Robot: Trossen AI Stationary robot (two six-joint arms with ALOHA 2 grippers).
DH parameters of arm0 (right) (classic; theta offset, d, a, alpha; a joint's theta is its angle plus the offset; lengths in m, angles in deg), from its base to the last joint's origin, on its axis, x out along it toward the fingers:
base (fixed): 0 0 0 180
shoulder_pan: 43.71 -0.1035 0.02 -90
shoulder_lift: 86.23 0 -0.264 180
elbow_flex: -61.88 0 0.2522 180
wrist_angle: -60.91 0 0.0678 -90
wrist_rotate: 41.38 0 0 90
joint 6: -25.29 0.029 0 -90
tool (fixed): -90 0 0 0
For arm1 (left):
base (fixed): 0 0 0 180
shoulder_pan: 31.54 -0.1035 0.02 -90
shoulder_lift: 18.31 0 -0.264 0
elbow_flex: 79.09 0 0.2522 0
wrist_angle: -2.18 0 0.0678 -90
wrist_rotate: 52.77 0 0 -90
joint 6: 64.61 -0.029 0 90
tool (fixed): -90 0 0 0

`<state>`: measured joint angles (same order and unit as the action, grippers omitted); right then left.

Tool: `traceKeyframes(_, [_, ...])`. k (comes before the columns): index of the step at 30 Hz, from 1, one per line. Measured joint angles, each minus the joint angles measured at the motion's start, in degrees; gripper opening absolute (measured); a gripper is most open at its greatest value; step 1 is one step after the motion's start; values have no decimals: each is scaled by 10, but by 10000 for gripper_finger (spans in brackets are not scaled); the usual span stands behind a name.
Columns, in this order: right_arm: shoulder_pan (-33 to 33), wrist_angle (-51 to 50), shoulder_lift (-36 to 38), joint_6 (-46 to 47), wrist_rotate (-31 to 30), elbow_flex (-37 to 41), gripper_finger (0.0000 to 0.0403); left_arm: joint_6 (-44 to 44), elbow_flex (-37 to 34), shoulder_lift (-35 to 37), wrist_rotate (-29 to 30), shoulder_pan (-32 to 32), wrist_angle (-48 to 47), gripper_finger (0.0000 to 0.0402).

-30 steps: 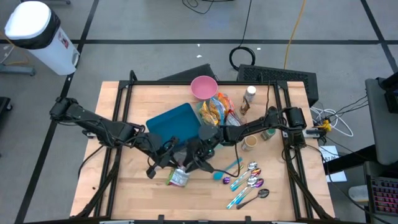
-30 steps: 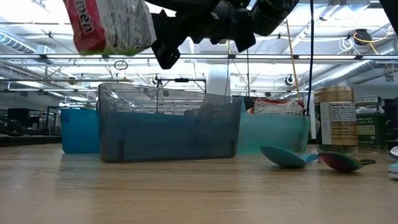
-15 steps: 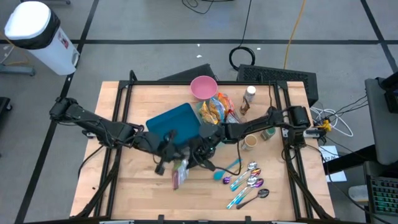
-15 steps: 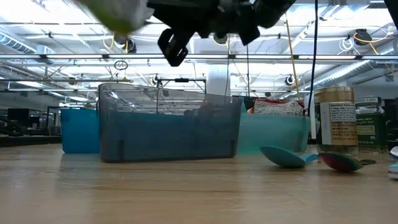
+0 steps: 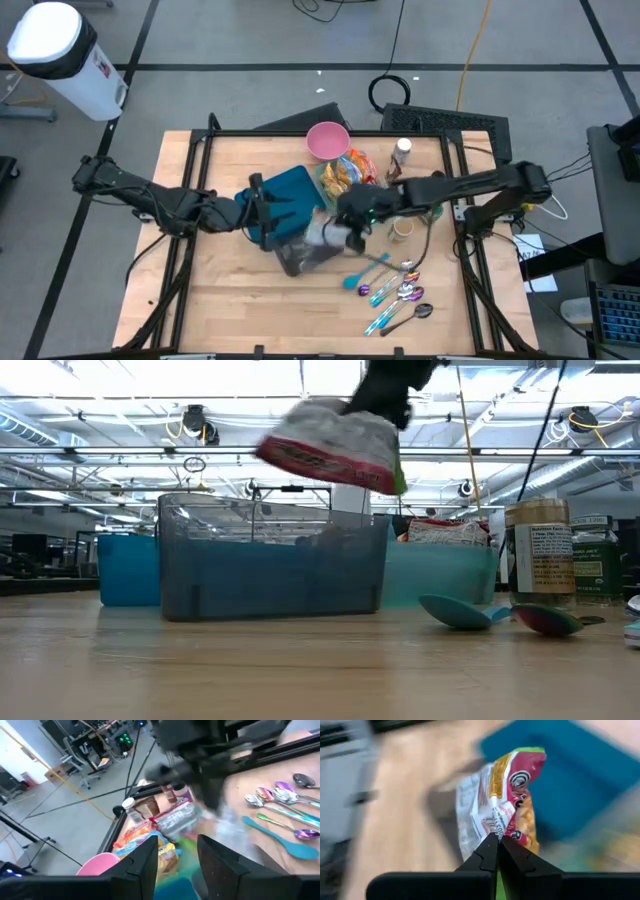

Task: Pick & Place Food Item
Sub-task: Put the green noodle pack into the green bin

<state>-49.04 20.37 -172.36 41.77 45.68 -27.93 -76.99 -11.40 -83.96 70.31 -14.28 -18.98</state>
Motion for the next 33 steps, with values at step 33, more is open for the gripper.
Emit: traceKeyframes(33, [23, -282, 16, 241, -199, 1, 0, 39, 0, 0, -1, -61, -23, 147])
